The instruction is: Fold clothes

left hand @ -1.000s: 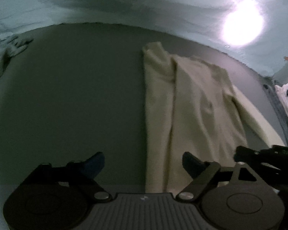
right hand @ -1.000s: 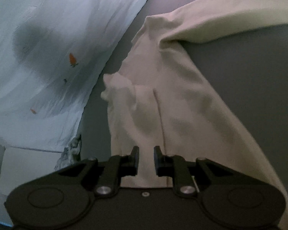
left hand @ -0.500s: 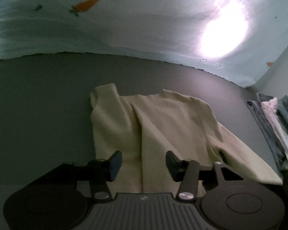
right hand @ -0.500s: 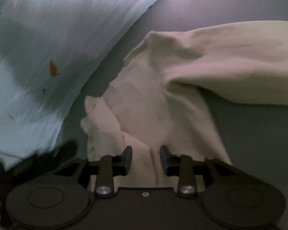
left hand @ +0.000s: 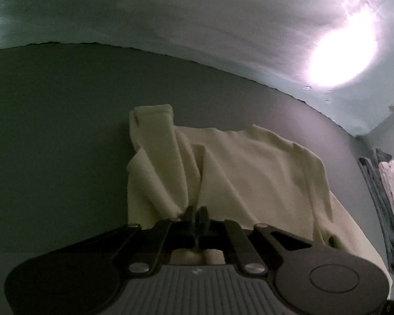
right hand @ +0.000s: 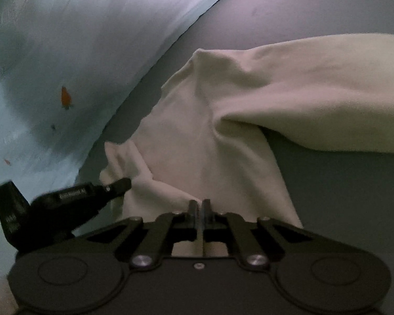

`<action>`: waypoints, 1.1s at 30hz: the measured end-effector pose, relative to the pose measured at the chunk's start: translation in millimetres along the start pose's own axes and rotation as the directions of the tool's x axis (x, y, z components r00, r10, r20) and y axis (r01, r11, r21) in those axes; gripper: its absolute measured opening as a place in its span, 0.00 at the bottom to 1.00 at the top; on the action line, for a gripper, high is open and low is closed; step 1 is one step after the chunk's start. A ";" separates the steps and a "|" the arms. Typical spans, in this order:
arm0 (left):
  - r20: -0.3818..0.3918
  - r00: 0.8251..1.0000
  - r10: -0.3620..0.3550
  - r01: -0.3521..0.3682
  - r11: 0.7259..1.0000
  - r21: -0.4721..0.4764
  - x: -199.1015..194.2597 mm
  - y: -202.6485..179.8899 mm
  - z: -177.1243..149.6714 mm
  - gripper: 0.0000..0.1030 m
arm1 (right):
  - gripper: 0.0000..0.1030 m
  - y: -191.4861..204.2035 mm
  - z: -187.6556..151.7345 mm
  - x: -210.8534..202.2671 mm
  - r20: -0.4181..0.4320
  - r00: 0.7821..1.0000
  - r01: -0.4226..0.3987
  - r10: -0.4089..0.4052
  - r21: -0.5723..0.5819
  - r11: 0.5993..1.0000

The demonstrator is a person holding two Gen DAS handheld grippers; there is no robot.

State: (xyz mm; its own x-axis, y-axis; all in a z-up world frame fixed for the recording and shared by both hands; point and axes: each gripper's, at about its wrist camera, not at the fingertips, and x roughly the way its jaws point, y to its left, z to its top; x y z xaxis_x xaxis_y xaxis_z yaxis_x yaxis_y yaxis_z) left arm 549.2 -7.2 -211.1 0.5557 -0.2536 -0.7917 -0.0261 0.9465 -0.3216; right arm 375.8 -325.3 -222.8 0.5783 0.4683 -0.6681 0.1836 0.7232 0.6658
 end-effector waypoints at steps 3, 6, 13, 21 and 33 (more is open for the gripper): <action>0.045 0.998 0.032 -0.034 0.998 0.043 -19.9 -12.3 -0.8 0.25 | 0.25 1.9 4.4 -12.3 0.031 0.999 0.015 -0.014 -0.021 1.000; 0.082 0.995 0.059 -0.065 0.995 0.078 -45.0 -21.1 -8.8 0.40 | 0.44 -6.4 8.0 -33.6 0.092 0.996 0.014 -0.014 0.001 1.000; 0.022 0.991 0.130 -0.132 0.980 0.148 -83.3 -41.3 -73.3 0.61 | 0.46 -46.1 8.0 -95.4 0.270 0.933 0.255 -0.239 -0.027 0.966; -0.110 0.956 0.271 -0.242 0.944 0.224 -88.0 -56.9 -138.1 0.66 | 0.60 -101.0 -2.3 -161.8 0.419 0.776 0.551 -0.472 -0.085 0.830; -0.182 0.918 0.353 -0.339 0.935 0.104 -89.0 -60.5 -174.0 0.96 | 0.61 -169.5 -8.5 -200.5 0.400 0.654 0.686 -0.642 0.045 0.726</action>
State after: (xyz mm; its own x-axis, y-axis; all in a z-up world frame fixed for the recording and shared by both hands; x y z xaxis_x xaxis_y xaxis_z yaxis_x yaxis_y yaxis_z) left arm 356.7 -76.6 -211.5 0.3495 0.0647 -0.9347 -0.1267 0.9917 0.0213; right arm 222.0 -537.4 -204.5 0.5781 -0.3612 -0.7316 0.5658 0.8235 0.0405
